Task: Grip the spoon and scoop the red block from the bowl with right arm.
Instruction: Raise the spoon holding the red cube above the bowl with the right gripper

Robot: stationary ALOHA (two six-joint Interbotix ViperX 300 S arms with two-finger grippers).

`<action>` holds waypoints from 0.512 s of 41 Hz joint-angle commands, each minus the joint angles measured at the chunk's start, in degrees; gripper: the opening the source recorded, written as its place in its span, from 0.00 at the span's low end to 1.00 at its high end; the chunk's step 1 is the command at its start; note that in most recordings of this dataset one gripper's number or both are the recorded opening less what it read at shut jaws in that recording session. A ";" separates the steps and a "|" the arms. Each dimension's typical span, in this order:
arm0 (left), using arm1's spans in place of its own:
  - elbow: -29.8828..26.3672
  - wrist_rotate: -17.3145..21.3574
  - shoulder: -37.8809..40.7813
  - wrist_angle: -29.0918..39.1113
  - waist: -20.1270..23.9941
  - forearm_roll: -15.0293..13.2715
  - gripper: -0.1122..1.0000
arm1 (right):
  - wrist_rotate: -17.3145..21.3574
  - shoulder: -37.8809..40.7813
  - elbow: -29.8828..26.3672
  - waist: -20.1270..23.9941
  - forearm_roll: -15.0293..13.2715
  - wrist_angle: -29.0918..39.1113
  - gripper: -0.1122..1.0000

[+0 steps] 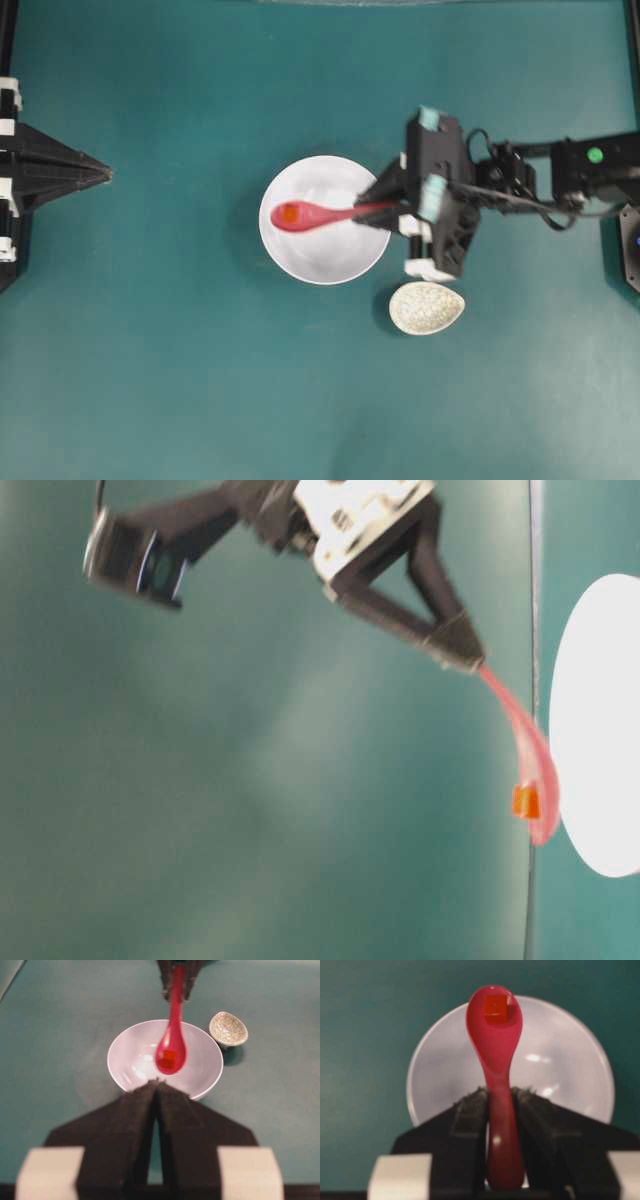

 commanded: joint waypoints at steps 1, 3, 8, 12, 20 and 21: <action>-1.32 -0.09 0.53 -0.62 0.26 0.09 0.10 | 0.00 -2.02 2.55 0.79 1.05 -6.24 0.32; -1.32 -0.09 0.53 -0.62 0.26 0.09 0.10 | 0.00 -2.11 3.78 0.88 1.76 -8.17 0.32; -1.32 -0.09 0.53 -0.62 0.26 0.09 0.10 | 0.00 -2.55 6.68 0.88 3.78 -11.34 0.32; -1.32 -0.09 0.44 -0.62 0.26 0.09 0.10 | 0.00 -2.99 8.00 0.88 4.39 -12.04 0.32; -1.41 -0.09 0.18 -0.62 0.26 0.18 0.10 | -0.09 -4.66 9.23 0.88 4.39 -12.30 0.32; -1.41 -0.09 0.18 -0.62 0.26 0.09 0.10 | -0.09 -5.01 9.32 0.88 4.39 -12.30 0.32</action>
